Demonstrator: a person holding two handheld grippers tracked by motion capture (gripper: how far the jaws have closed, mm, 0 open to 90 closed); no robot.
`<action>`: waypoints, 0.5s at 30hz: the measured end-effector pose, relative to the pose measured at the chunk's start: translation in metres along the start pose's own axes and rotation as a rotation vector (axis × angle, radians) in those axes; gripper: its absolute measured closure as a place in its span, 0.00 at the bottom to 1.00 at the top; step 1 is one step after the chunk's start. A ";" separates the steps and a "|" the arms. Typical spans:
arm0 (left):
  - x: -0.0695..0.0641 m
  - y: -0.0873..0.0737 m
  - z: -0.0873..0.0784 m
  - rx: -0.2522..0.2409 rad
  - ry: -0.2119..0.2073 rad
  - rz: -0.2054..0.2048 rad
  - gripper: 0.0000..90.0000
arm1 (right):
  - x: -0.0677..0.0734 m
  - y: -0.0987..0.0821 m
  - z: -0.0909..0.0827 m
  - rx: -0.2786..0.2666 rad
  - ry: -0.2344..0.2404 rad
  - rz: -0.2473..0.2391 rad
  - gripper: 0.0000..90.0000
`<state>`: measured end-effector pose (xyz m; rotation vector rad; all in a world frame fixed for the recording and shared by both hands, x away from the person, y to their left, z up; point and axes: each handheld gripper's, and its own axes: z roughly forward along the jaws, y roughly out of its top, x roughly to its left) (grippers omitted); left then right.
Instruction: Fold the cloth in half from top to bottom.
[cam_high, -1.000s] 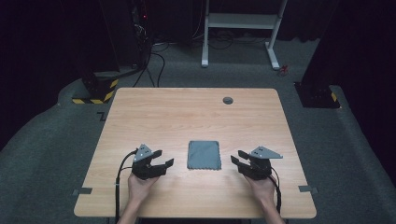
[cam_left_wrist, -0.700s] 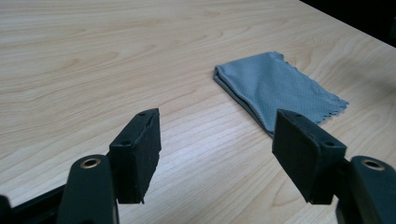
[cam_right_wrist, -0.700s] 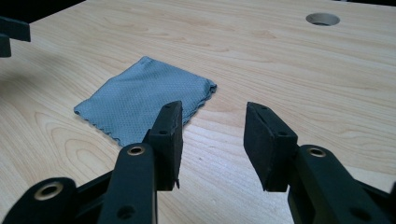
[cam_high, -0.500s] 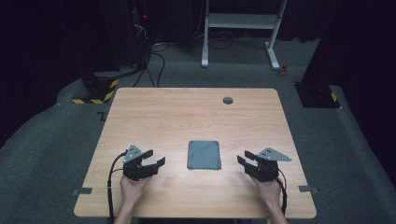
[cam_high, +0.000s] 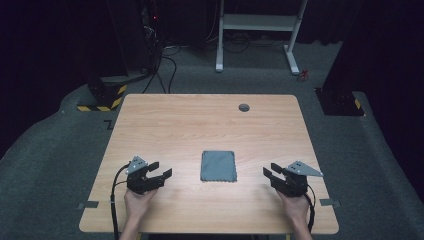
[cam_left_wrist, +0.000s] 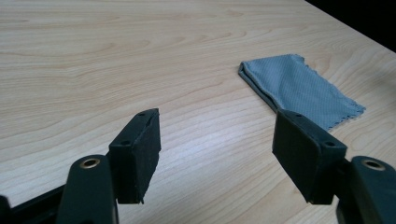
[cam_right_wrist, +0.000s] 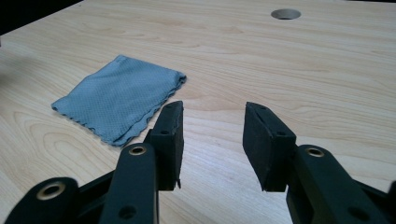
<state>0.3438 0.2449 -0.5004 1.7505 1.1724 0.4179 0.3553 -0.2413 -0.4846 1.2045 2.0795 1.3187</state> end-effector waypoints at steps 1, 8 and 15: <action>0.001 0.000 0.000 0.002 0.004 0.000 0.37 | -0.001 -0.001 -0.001 -0.003 -0.004 0.003 0.65; 0.007 -0.006 -0.004 0.025 0.051 0.008 0.38 | -0.006 -0.008 -0.003 0.032 -0.053 -0.017 0.65; 0.014 -0.013 -0.006 0.050 0.076 -0.009 0.38 | -0.014 -0.016 -0.007 0.046 -0.077 0.003 0.64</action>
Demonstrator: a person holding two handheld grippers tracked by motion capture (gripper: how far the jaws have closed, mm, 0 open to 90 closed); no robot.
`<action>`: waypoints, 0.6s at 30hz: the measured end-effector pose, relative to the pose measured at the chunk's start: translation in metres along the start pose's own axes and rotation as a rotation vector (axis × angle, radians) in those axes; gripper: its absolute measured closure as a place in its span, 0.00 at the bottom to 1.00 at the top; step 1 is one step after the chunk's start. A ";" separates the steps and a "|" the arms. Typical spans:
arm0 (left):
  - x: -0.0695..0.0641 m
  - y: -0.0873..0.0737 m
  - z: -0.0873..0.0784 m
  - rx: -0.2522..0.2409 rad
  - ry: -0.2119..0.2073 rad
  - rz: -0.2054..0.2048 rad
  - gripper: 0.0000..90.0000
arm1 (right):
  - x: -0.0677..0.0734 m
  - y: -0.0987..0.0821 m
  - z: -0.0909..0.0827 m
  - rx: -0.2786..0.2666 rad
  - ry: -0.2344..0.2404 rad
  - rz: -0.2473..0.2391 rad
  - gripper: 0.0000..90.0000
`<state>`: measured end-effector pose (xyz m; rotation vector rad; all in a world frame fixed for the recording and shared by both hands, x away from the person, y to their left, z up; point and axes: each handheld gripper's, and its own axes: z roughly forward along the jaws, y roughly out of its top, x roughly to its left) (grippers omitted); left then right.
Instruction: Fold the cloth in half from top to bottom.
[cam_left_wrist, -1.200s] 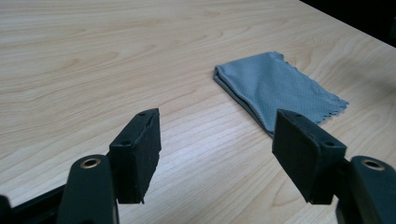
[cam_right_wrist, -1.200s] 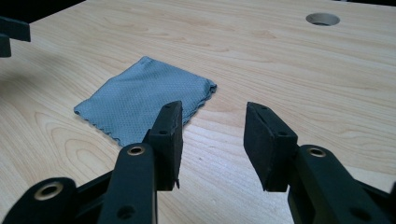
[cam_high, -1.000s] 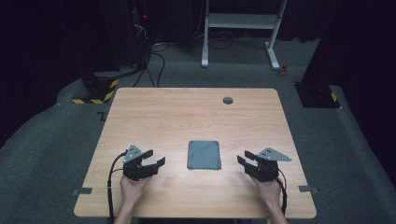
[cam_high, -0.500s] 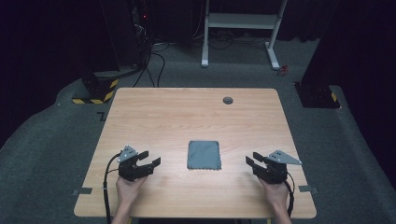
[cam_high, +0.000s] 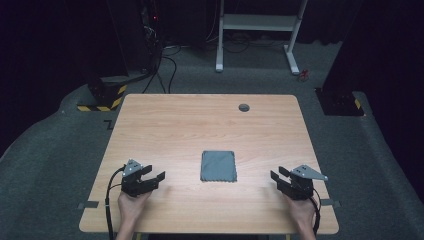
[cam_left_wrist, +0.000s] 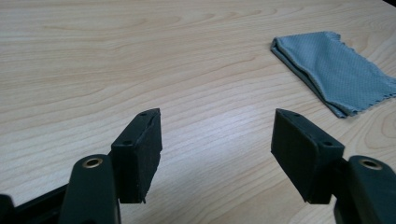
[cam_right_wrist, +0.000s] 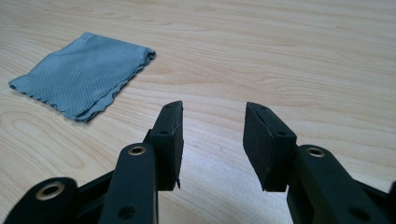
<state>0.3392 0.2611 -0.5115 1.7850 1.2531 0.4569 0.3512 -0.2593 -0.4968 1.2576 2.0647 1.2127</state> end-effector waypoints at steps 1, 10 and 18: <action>0.001 -0.001 0.000 0.002 0.005 -0.002 0.38 | -0.001 -0.001 0.000 0.005 0.000 0.005 0.64; 0.004 -0.005 0.010 0.075 0.104 0.041 0.38 | -0.006 -0.008 0.008 0.091 -0.054 -0.017 0.60; 0.008 -0.004 0.017 0.109 0.149 0.056 0.37 | -0.011 -0.013 0.016 0.149 -0.096 -0.043 0.56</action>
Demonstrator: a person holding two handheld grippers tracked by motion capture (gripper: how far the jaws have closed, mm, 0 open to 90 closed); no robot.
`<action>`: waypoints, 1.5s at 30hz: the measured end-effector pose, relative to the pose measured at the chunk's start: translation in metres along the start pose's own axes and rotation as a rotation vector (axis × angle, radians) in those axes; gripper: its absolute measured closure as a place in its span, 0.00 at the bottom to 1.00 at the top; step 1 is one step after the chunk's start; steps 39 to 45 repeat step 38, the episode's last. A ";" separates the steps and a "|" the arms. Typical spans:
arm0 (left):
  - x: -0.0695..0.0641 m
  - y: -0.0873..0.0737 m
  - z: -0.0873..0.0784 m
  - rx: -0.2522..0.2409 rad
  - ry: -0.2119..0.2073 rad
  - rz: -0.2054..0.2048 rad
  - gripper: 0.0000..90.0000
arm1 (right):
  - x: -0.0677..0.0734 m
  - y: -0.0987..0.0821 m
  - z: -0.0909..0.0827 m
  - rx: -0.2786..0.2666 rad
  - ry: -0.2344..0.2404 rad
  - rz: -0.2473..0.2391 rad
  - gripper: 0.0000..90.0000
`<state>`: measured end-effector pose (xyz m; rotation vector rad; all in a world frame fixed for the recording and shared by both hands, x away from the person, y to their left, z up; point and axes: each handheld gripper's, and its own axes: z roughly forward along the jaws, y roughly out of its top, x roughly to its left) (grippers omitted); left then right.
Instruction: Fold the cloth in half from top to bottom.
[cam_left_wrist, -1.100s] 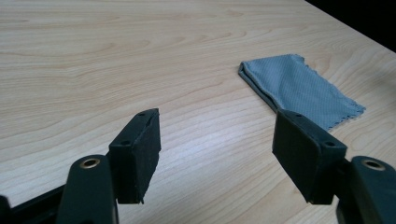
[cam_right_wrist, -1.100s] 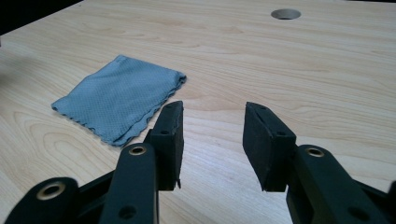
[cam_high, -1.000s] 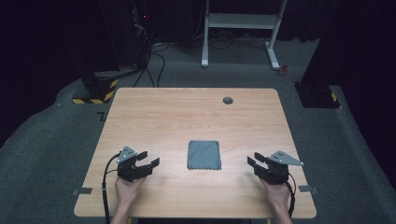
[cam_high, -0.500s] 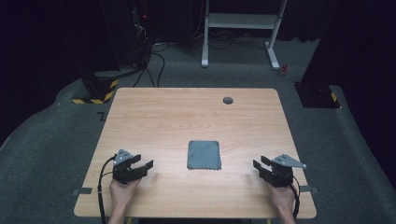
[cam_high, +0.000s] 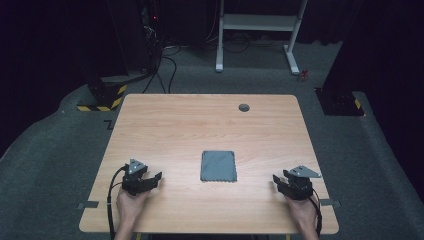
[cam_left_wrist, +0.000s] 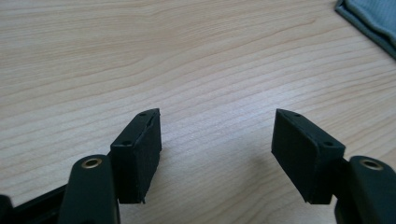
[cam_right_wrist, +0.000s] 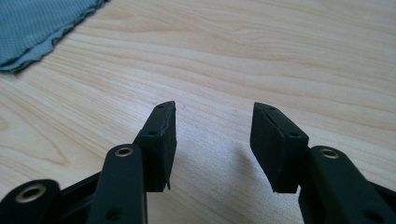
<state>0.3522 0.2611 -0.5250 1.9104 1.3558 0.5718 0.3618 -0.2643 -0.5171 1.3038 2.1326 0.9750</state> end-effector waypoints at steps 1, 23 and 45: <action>0.000 0.000 0.001 0.004 0.008 0.006 0.37 | -0.001 0.000 0.002 0.013 -0.004 0.000 0.56; -0.005 0.000 0.006 0.018 0.016 0.046 0.30 | -0.009 0.001 0.010 0.051 -0.035 0.039 0.41; -0.003 0.001 0.006 0.019 0.006 0.042 0.29 | -0.009 0.001 0.010 0.050 -0.034 0.035 0.40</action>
